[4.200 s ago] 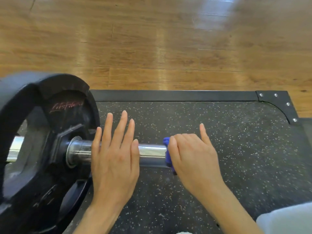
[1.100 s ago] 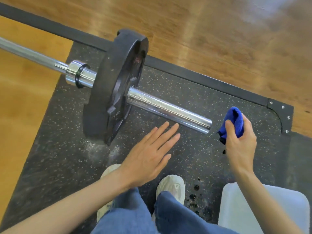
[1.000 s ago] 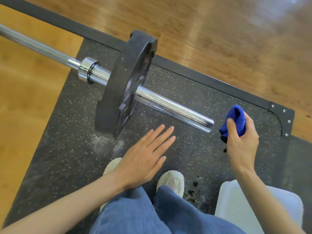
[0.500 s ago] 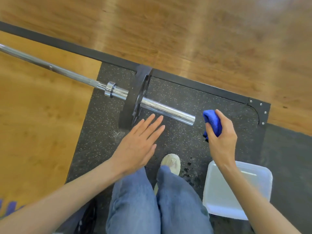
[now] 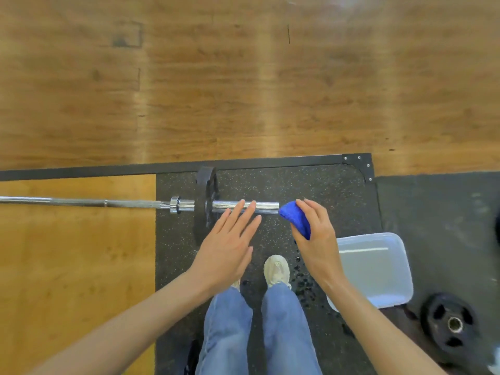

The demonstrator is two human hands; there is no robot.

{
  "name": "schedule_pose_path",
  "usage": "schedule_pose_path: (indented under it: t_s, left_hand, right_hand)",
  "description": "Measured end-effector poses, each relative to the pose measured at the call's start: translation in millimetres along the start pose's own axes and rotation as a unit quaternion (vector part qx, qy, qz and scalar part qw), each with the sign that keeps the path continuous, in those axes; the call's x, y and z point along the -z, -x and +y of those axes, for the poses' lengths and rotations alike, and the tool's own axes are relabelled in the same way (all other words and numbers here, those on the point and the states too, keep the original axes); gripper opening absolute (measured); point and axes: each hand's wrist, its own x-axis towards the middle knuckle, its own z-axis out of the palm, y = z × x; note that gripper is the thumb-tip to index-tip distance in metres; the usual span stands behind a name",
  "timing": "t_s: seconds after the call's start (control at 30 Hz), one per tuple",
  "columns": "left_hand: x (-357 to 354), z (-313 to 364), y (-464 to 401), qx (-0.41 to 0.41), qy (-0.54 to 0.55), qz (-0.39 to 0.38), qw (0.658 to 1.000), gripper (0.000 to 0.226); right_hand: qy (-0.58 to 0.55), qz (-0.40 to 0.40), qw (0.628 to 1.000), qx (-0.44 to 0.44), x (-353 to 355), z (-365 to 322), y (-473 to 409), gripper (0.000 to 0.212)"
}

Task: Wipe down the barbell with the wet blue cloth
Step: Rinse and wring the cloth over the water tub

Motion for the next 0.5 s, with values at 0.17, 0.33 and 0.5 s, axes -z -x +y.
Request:
schedule_pose_path:
  t_s: [0.17,0.33,0.5]
  left_hand:
    - [43.7,15.8,-16.6,-0.034,-0.015,0.001,0.999,0.07]
    - [64.0,39.8,-26.7,-0.059,-0.014,0.012,0.998,0.07]
    - [67.3,79.5,-32.8,-0.055,-0.021,0.015,0.998,0.067]
  right_hand:
    - [-0.011,0.021,1.0,-0.016,28.2,-16.2,19.0,0.056]
    - [-0.01,0.021,0.999,-0.037,54.9,-12.3,36.2,0.057]
    - [-0.005,0.011,0.999,-0.03,80.8,11.1,55.7,0.057]
